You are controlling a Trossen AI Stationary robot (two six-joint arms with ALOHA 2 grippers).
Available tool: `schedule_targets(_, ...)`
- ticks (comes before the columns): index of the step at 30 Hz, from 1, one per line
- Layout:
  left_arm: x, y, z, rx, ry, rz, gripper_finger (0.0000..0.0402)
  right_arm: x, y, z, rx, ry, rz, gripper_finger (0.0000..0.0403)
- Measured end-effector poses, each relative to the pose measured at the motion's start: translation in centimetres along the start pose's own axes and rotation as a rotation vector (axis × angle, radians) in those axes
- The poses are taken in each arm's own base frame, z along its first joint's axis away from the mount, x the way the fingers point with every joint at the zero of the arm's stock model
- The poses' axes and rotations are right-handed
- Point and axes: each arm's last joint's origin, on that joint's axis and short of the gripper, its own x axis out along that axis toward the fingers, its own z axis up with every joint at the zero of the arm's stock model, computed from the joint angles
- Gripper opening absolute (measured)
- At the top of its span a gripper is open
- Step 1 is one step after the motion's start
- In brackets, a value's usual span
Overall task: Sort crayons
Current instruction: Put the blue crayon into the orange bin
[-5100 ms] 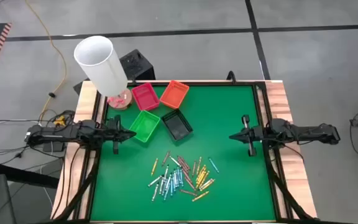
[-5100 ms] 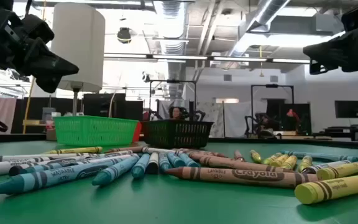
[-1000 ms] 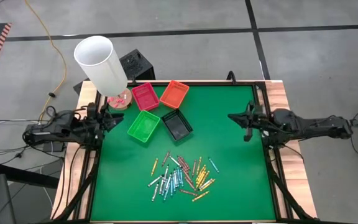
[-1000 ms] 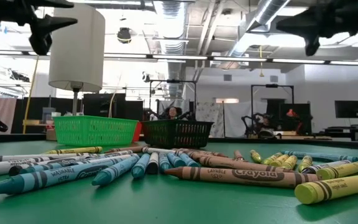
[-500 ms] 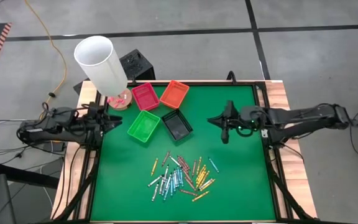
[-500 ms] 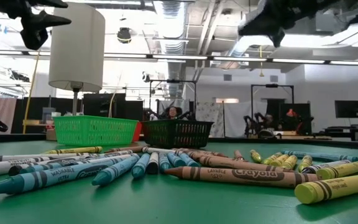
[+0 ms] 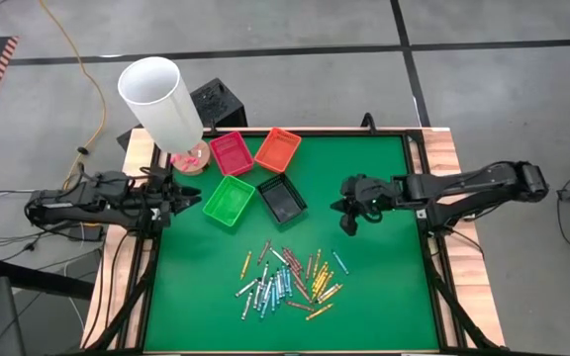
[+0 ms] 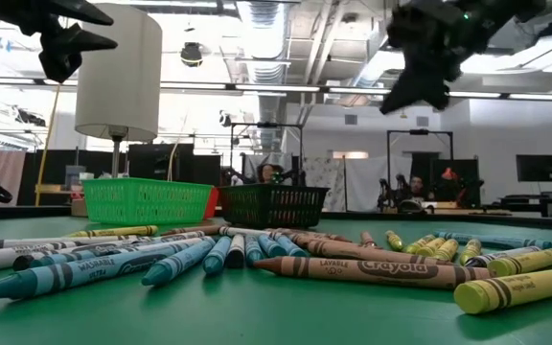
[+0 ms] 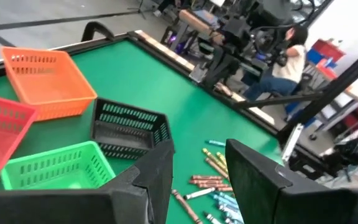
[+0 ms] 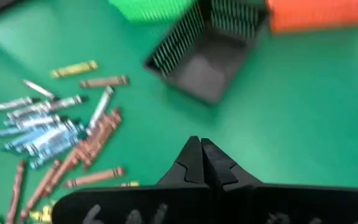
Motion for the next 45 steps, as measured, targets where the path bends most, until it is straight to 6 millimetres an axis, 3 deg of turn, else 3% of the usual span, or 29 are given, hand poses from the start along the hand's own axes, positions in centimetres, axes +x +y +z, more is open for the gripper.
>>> schedule_targets(6,0.4,0.4,-0.5,0.022,0.029,0.096,0.0137,1.6,-0.3,-1.7,0.096,0.214,-0.039,0.0020)
schedule_targets(15,0.4,0.8,-0.9,0.051,0.070,0.151,0.0137,4.3,0.8,-3.4,0.138,0.327,-0.088,0.0164)
schedule_targets(19,0.8,1.1,-1.6,0.074,0.149,0.194,0.0137,5.1,1.6,-4.4,0.210,0.417,-0.054,0.0202)
schedule_targets(31,3.6,1.1,-2.9,0.117,0.337,0.263,0.0137,6.5,4.9,-8.2,0.314,0.503,-0.136,0.0186)
schedule_targets(39,3.8,1.1,-3.1,0.127,0.348,0.277,0.0137,7.3,7.0,-9.4,0.352,0.466,-0.090,0.0182)
schedule_targets(45,3.8,1.1,-3.0,0.127,0.347,0.279,0.0137,7.5,7.0,-9.9,0.344,0.469,-0.127,0.0182)
